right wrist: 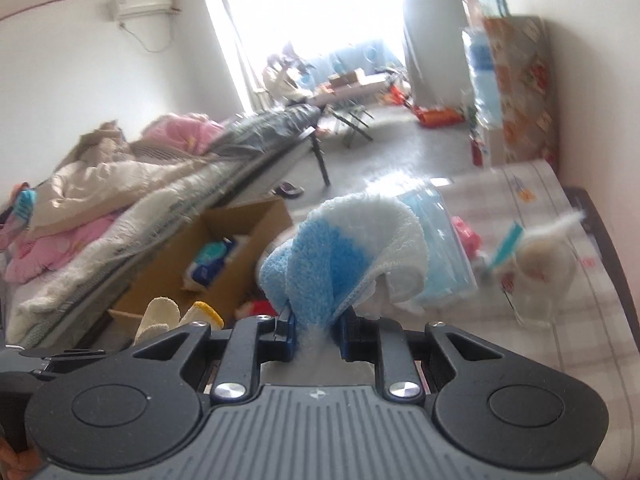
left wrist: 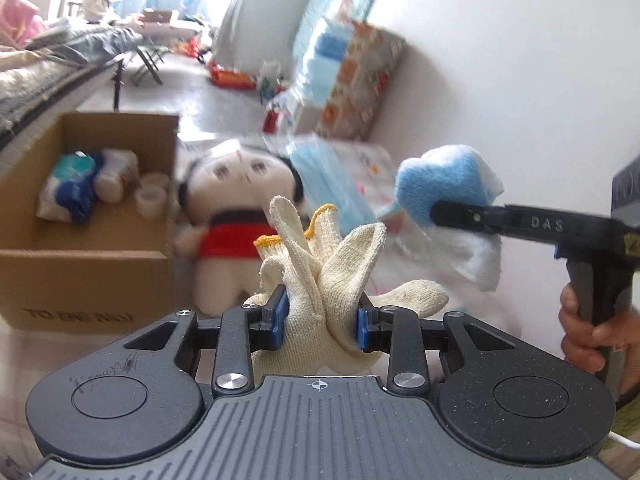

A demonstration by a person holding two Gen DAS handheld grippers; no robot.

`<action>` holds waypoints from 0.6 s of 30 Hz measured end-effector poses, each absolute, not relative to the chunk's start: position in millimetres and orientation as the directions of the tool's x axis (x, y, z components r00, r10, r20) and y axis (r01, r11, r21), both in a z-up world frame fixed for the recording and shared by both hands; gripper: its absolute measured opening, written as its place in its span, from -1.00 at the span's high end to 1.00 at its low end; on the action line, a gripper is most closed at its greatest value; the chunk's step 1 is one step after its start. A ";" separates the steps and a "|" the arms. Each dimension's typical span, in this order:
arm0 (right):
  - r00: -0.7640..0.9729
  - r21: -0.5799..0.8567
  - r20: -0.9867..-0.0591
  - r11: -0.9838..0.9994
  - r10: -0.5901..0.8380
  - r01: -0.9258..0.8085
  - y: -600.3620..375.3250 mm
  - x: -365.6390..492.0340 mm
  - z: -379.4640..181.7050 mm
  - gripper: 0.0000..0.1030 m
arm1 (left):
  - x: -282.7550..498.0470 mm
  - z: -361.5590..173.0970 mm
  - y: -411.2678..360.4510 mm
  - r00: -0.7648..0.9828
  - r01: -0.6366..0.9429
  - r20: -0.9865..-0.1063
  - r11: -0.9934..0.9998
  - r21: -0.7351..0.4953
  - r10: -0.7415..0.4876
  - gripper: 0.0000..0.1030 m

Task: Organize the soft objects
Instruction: 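Carry the gloves and fuzzy cloth over the cardboard box with both grippers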

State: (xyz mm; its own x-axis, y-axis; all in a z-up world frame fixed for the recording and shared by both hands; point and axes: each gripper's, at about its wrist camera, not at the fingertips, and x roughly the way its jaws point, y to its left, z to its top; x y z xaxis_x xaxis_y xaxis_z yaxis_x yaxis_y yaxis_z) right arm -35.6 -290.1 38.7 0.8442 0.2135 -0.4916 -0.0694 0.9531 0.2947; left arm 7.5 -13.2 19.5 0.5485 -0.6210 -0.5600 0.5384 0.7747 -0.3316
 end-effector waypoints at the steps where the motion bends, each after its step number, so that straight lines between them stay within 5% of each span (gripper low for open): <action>1: 0.850 0.293 -0.476 0.952 0.227 -0.090 -285.8 -32.8 45.7 0.59 | 8.7 26.4 -5.5 0.565 0.528 -0.546 0.780 -0.337 -0.619 0.40; 10: 0.826 0.272 -0.379 0.904 0.416 -0.330 -220.9 34.1 102.6 0.59 | 45.8 69.6 64.7 0.725 0.381 -0.448 0.847 -0.371 -0.523 0.40; 18: 0.733 0.276 -0.461 0.866 0.500 -0.418 -151.8 146.0 112.7 0.59 | 113.6 61.4 102.1 0.789 0.231 -0.474 0.903 -0.362 -0.392 0.40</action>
